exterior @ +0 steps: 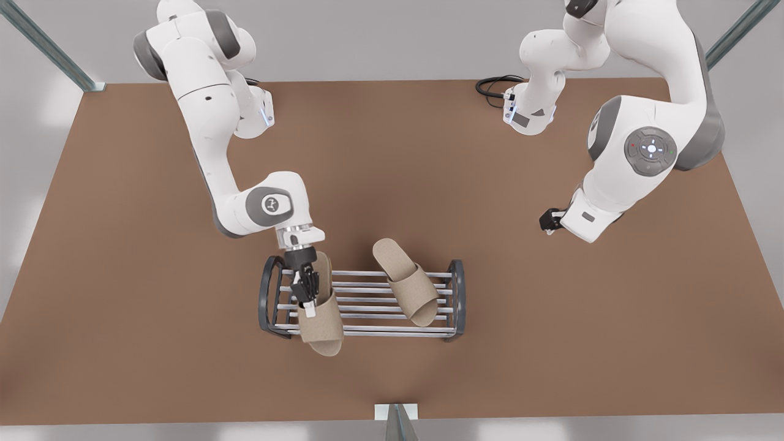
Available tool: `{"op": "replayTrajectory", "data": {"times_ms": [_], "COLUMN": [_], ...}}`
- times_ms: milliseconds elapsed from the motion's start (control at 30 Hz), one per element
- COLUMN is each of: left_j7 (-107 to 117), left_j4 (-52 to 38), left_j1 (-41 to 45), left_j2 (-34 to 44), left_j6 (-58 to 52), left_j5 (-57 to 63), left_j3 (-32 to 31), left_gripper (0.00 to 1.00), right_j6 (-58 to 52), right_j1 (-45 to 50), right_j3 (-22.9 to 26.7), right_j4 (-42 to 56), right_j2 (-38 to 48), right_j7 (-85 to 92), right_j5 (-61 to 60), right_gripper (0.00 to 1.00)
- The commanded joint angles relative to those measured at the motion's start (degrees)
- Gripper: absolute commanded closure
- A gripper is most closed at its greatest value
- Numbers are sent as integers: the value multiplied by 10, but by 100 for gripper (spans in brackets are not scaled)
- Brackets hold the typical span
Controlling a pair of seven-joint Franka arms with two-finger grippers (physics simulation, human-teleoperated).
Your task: Place the right shoe on the shoe rack with the right arm, and place the left shoe on the shoe rack with the left arm
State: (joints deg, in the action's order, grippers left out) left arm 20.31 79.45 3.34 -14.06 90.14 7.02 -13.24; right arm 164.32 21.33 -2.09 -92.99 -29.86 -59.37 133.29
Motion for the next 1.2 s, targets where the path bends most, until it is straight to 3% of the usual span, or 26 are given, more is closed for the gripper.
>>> {"op": "replayTrajectory", "data": {"times_ms": [0,100,133,200,233,267,300,767,1167], "left_j7": [-46,-46,-46,-46,-46,-46,-46,-46,-63], "left_j4": [0,-1,-1,-1,0,-1,-1,-1,-2], "left_j1": [0,0,0,0,0,1,0,0,-1], "left_j2": [0,-1,-2,-3,-2,-4,-4,-11,4], "left_j6": [1,1,1,1,1,1,1,5,-9], "left_j5": [0,0,0,1,1,2,1,-1,-1], "left_j3": [0,0,1,1,1,1,1,0,1], "left_gripper": [0,0,0,0,0,0,0,0,0], "right_j6": [-12,-37,-44,-44,-44,-44,-44,-44,-5], "right_j1": [10,14,21,21,21,21,21,22,19], "right_j3": [11,11,11,11,11,11,11,11,3], "right_j4": [0,-17,-21,-22,-22,-26,-29,-99,-186], "right_j2": [-3,-5,-4,-3,-2,2,3,46,187], "right_j7": [1,2,2,2,1,1,1,0,-4], "right_j5": [0,0,0,0,0,-1,-1,1,-7], "right_gripper": [79,79,72,69,56,33,1,0,0]}}
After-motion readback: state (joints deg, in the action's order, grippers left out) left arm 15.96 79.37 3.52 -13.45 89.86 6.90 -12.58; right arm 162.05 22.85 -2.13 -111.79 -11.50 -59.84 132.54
